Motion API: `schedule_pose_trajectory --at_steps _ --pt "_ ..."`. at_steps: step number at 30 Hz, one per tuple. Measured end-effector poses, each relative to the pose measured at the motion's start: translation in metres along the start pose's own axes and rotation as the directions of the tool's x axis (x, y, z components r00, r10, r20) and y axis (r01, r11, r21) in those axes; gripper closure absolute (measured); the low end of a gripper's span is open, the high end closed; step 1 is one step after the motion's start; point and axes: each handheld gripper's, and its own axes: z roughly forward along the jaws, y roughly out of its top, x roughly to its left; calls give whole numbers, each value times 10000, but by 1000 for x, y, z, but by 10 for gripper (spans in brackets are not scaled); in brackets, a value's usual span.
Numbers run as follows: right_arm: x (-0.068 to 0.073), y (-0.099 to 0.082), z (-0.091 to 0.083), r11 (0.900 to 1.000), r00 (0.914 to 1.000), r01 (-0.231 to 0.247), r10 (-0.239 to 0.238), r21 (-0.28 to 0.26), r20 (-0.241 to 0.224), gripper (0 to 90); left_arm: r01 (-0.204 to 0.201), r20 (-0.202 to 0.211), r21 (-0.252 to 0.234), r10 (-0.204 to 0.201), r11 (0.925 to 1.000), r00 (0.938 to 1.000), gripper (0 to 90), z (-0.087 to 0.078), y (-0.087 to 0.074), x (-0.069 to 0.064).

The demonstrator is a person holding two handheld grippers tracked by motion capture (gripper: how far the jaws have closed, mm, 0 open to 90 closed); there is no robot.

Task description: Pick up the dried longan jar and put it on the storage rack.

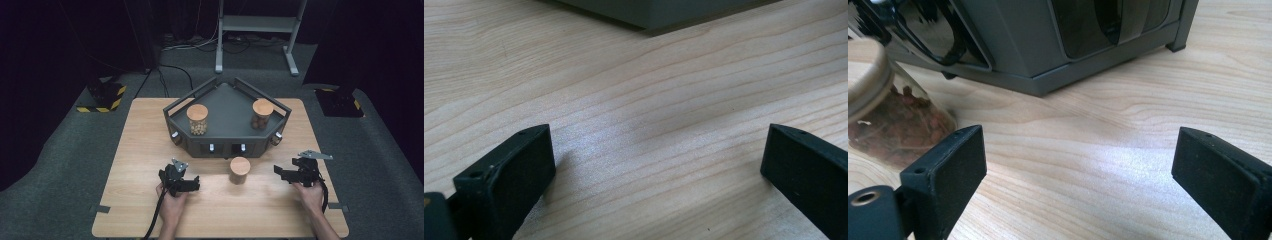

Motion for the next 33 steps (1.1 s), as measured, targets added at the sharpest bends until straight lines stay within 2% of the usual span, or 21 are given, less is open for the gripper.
schedule_pose_trajectory --at_steps 14,24,33 --pt "4 -8 8 9995 9998 107 -112 306 161 63 -2 -3 -2 2 10000 10000 9 0 0 0" --pt "13 -5 15 9975 9987 394 -412 582 302 61 -4 -2 0 4 10000 10000 9 0 0 0" --pt "17 -4 18 9965 9986 403 -427 735 305 60 -2 -2 0 2 10000 10000 9 0 0 0"
